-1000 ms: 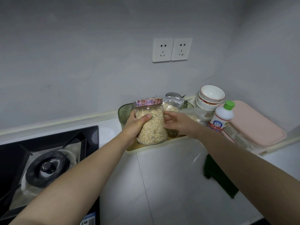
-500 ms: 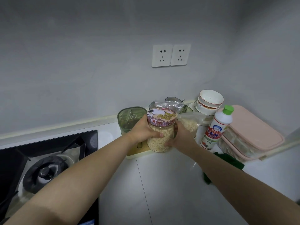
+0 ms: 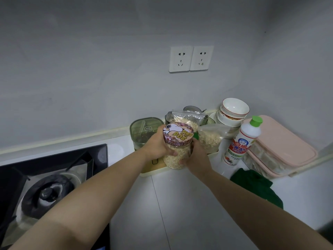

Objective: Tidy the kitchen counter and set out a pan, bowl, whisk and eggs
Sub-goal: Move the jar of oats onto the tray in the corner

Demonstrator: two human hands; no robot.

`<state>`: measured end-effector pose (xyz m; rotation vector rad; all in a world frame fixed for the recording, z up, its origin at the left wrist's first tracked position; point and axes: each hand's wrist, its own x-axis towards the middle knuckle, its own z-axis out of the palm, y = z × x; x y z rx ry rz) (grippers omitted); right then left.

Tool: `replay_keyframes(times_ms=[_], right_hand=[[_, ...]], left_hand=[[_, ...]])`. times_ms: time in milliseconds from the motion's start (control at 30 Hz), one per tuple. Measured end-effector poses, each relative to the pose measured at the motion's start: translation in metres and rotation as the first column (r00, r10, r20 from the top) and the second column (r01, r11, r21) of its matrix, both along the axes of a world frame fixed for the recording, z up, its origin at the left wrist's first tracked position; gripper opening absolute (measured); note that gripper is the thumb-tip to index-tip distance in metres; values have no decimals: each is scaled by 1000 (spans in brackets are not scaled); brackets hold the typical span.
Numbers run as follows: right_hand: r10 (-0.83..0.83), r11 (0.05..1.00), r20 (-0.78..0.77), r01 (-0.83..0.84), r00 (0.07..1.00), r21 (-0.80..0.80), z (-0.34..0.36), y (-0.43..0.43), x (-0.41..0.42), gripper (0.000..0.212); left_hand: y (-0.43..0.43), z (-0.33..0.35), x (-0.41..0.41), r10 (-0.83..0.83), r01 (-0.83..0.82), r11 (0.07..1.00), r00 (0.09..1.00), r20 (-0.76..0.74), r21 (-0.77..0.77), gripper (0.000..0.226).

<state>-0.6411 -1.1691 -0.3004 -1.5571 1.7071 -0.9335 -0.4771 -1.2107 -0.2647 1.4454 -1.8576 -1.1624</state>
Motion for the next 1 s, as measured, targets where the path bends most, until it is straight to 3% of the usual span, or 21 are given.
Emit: replay_keyframes(times_ms=[233, 733, 1000], right_hand=[[-61, 998, -52, 59, 997, -33, -7, -8, 5, 93], [-78, 994, -218, 58, 973, -97, -13, -21, 7, 87], [-61, 995, -230, 40, 971, -94, -14, -22, 7, 106]], left_hand=[[-11, -3, 0, -13, 14, 999, 999, 31, -49, 115], [-31, -9, 3, -9, 10, 1000, 999, 51, -19, 114], [-32, -12, 2, -16, 21, 998, 996, 92, -57, 111]])
